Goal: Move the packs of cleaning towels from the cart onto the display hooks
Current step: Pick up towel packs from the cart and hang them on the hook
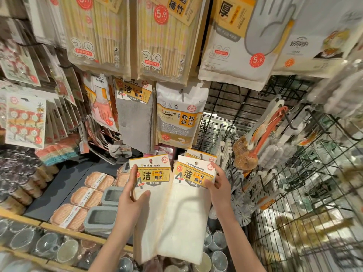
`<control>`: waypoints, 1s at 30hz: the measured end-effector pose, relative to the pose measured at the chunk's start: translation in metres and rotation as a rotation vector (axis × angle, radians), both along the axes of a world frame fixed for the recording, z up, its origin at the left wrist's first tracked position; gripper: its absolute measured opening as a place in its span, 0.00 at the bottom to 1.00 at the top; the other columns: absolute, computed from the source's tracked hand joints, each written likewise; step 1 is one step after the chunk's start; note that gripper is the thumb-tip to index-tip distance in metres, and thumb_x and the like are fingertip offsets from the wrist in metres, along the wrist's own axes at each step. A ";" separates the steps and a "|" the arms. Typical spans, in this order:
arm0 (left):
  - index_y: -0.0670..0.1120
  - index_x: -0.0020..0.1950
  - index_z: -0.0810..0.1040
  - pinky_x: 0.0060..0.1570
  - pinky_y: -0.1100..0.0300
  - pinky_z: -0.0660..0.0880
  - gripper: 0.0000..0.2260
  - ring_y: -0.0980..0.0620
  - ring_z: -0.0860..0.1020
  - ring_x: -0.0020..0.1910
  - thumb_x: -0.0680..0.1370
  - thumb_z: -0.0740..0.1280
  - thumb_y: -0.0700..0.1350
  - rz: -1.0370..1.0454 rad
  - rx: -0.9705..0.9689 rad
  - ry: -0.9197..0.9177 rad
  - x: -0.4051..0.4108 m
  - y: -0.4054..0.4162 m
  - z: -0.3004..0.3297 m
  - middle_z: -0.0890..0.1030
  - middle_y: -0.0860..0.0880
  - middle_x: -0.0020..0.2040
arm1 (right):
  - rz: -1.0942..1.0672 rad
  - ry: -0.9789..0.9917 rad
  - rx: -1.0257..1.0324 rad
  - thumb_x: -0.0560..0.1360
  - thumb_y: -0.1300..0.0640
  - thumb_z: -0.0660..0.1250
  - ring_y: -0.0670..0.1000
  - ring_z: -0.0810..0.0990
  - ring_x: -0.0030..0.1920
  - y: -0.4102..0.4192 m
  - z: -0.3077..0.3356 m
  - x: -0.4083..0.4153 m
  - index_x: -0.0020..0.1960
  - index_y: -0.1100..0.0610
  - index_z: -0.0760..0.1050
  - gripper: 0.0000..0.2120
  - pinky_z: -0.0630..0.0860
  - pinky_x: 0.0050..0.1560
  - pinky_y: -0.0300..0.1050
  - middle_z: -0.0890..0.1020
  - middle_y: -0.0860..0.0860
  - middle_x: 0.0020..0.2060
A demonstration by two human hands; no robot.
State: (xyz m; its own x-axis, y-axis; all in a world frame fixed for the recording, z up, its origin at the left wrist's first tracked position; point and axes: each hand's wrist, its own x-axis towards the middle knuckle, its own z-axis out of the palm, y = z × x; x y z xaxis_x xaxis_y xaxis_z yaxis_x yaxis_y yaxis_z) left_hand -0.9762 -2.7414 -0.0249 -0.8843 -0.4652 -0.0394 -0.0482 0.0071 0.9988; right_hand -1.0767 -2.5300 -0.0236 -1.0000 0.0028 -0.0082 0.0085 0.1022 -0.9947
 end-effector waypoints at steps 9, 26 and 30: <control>0.68 0.69 0.61 0.69 0.58 0.62 0.36 0.69 0.64 0.67 0.75 0.67 0.32 0.051 -0.045 -0.002 0.001 -0.012 -0.005 0.64 0.72 0.67 | -0.070 -0.070 -0.069 0.74 0.73 0.63 0.59 0.75 0.62 0.018 -0.024 -0.028 0.63 0.53 0.71 0.23 0.76 0.57 0.53 0.75 0.59 0.64; 0.71 0.67 0.61 0.71 0.50 0.63 0.37 0.69 0.64 0.66 0.75 0.67 0.32 0.092 -0.043 -0.044 0.000 -0.018 0.001 0.65 0.61 0.72 | -0.131 -0.017 0.178 0.76 0.68 0.64 0.51 0.75 0.57 0.003 -0.054 -0.055 0.54 0.56 0.77 0.11 0.76 0.56 0.57 0.76 0.55 0.63; 0.74 0.65 0.61 0.70 0.53 0.63 0.37 0.63 0.64 0.69 0.76 0.68 0.34 0.112 -0.020 -0.043 0.001 -0.018 0.003 0.66 0.63 0.72 | -0.146 -0.009 0.246 0.74 0.74 0.59 0.55 0.74 0.58 -0.003 -0.053 -0.062 0.55 0.61 0.77 0.16 0.74 0.57 0.54 0.75 0.57 0.59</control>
State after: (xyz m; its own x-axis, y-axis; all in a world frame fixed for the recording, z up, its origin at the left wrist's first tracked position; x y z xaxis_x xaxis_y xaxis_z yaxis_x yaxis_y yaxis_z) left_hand -0.9750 -2.7598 -0.0222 -0.8242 -0.5624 -0.0659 -0.0926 0.0190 0.9955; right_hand -1.1391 -2.5333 -0.0767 -0.9887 0.1499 0.0013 0.0499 0.3373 -0.9401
